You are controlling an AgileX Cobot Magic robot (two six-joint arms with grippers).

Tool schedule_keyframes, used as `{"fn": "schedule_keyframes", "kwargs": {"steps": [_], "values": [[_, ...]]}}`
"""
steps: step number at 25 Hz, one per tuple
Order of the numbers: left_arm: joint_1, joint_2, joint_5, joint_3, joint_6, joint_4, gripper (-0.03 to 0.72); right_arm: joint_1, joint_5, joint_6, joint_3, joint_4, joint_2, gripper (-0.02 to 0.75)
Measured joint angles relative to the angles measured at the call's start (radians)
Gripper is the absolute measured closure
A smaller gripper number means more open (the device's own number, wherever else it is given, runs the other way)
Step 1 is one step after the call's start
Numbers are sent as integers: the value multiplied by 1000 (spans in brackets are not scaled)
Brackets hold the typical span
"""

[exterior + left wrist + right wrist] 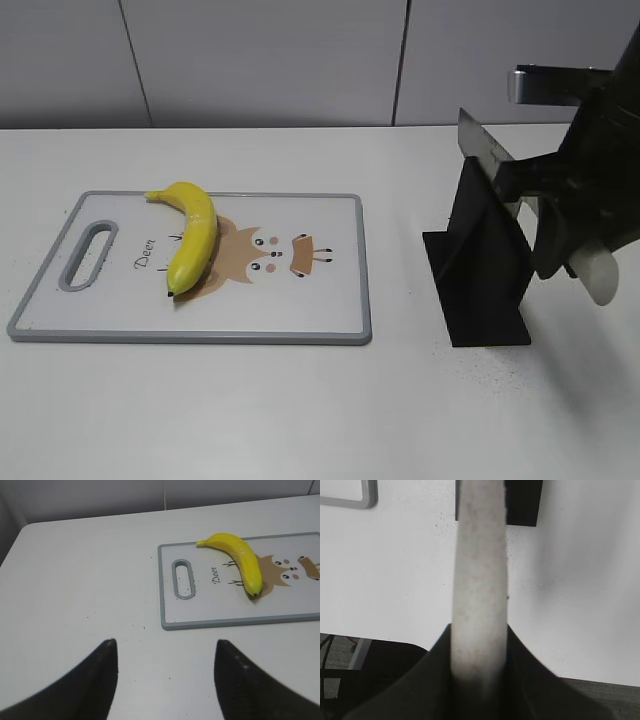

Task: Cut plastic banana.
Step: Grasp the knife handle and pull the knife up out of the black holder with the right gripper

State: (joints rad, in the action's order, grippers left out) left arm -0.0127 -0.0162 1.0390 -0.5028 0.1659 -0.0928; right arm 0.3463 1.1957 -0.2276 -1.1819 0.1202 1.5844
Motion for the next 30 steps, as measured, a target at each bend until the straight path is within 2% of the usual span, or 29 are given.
{"fn": "schedule_keyframes", "kwargs": {"steps": [13, 23, 30], "values": [[0, 0, 0, 0, 0, 0, 97, 1, 6, -1, -138, -4, 0, 556], [0, 0, 0, 0, 0, -1, 97, 1, 6, 31, -170, -19, 0, 556], [0, 0, 0, 0, 0, -5, 133, 1, 6, 194, -170, -19, 0, 556]]}}
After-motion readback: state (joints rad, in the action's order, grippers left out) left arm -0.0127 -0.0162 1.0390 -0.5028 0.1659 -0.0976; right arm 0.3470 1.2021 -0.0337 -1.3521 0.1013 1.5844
